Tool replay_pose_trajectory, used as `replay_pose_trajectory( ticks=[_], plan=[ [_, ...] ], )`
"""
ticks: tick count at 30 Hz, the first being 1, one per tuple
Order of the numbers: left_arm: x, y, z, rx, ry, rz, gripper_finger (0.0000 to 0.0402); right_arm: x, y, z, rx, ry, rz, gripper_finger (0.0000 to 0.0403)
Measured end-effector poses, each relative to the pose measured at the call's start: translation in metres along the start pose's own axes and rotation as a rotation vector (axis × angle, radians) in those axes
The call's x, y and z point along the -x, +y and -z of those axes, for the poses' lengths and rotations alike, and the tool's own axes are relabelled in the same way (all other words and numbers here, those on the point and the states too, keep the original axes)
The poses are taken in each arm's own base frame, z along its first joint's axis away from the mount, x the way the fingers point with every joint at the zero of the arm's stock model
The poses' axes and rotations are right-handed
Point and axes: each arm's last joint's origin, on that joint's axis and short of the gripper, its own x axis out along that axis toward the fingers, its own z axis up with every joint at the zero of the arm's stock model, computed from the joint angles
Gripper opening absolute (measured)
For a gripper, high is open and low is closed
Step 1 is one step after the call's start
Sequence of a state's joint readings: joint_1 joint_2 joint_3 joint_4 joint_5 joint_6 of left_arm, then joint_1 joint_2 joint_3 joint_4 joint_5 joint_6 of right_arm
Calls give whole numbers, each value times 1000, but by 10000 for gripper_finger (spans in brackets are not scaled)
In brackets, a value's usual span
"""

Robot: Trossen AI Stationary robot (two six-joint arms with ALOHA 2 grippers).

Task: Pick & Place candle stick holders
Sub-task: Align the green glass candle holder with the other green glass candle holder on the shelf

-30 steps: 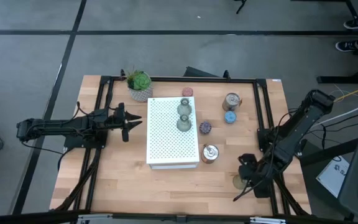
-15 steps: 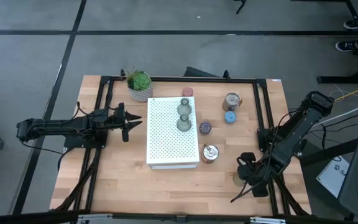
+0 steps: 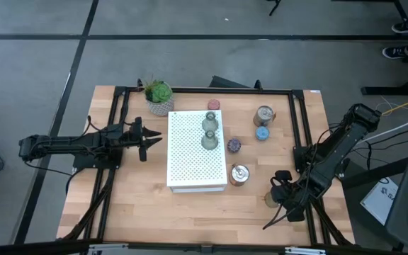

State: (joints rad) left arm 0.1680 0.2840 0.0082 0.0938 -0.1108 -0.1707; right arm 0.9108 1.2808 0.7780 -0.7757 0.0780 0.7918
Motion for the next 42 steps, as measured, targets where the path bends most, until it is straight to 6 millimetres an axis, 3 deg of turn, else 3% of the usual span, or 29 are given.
replay_pose_trajectory(
  ticks=[8, 33, 42],
  plan=[
    [0, 0, 0, 0, -1, 0, 107, 1, 0, -1, 11, 7, 1, 51],
    [0, 0, 0, 0, 0, 0, 107, 48, 11, -16, 18, 44, 31, 22],
    [0, 0, 0, 0, -1, 0, 107, 67, 17, -26, 72, -27, 22, 21]
  ],
)
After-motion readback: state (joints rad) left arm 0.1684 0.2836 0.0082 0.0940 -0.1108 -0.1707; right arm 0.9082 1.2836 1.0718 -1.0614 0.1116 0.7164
